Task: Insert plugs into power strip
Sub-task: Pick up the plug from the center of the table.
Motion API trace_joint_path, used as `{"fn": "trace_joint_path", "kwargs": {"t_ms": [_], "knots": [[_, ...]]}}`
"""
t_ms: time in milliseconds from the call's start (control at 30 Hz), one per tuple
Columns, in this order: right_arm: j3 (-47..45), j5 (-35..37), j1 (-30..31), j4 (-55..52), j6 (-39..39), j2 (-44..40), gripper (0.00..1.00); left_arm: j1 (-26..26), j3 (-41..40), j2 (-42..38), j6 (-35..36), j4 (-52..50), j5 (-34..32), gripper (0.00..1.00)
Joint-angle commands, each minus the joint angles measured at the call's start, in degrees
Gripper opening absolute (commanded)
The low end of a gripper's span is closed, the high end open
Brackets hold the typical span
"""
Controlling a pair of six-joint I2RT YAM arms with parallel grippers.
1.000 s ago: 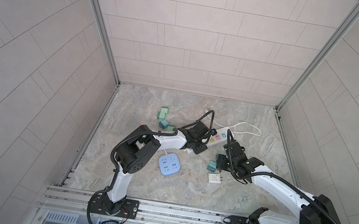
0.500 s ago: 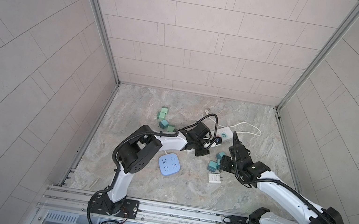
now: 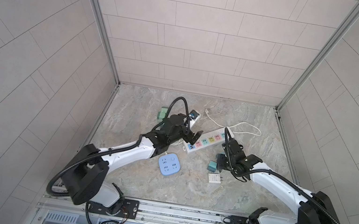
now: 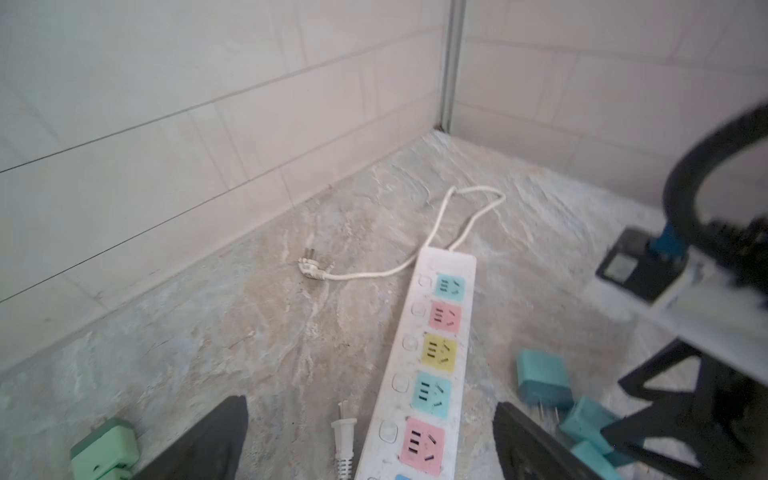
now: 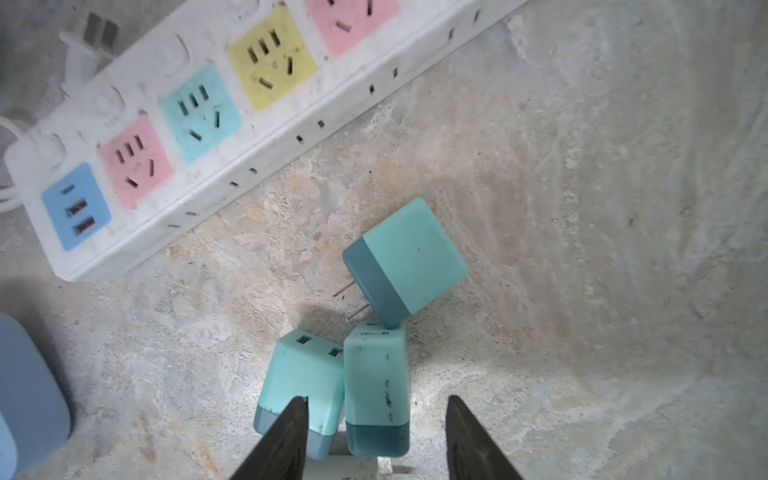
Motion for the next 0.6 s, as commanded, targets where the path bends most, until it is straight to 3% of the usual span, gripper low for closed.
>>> {"fn": "trace_joint_path", "kwargs": {"t_ms": [0, 267, 333, 467, 567], "knots": [[1.20, 0.76, 0.20, -1.58, -0.48, 2.66, 0.51, 2.17, -5.01, -4.71, -13.01, -0.21, 1.29, 0.99], [1.67, 1.21, 0.17, -0.75, -0.37, 8.23, 0.40, 3.62, -9.84, -10.71, -15.54, -2.00, 5.19, 0.99], [1.84, 1.40, 0.14, -0.52, -0.49, 9.74, 0.37, 3.99, -10.37, -11.55, -16.97, -1.93, 7.77, 0.99], [1.76, 0.73, 0.20, 0.69, -0.80, 10.09, 0.20, 5.01, -10.37, -11.66, -21.29, -1.80, 14.54, 0.96], [1.36, -0.58, 0.14, 1.79, -1.71, 7.63, 0.12, 5.50, -11.24, -11.15, -20.85, 1.45, 21.70, 0.94]]}}
